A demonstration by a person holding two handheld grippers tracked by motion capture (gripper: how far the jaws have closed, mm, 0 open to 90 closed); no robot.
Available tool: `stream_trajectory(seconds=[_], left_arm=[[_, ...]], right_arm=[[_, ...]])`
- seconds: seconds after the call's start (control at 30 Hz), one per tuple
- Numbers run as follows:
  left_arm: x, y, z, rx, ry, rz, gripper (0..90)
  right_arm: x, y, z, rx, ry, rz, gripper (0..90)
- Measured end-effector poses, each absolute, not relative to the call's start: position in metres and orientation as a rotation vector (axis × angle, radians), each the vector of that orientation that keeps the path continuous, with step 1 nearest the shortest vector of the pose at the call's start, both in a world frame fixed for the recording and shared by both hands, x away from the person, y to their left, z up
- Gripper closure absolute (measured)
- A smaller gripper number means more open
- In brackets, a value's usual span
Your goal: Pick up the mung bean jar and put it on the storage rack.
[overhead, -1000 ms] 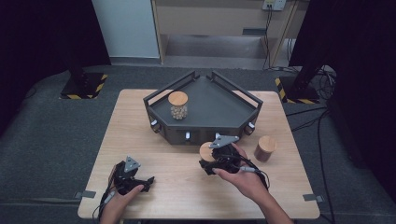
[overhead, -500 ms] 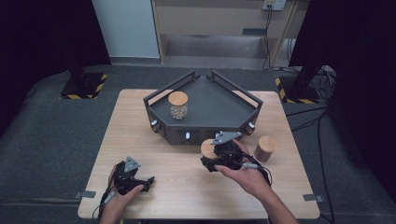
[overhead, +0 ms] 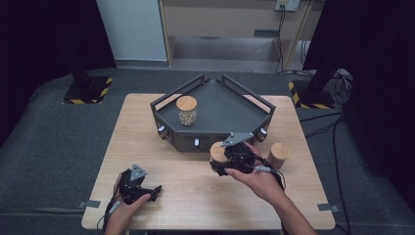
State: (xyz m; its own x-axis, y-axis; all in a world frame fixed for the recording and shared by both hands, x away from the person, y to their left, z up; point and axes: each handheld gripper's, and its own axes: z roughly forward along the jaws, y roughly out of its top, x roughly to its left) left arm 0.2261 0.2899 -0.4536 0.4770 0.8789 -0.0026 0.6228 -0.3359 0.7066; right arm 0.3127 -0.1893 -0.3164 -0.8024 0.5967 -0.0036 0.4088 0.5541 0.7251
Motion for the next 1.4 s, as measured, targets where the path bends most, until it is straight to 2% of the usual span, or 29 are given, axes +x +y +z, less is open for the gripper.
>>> stream_trajectory(seconds=[1.4], left_arm=[[0.226,0.290,-0.454,2.077,1.238,0.509,0.0]], right_arm=[[0.334,-0.188,-0.271,0.829,2.520,1.132,25.6]])
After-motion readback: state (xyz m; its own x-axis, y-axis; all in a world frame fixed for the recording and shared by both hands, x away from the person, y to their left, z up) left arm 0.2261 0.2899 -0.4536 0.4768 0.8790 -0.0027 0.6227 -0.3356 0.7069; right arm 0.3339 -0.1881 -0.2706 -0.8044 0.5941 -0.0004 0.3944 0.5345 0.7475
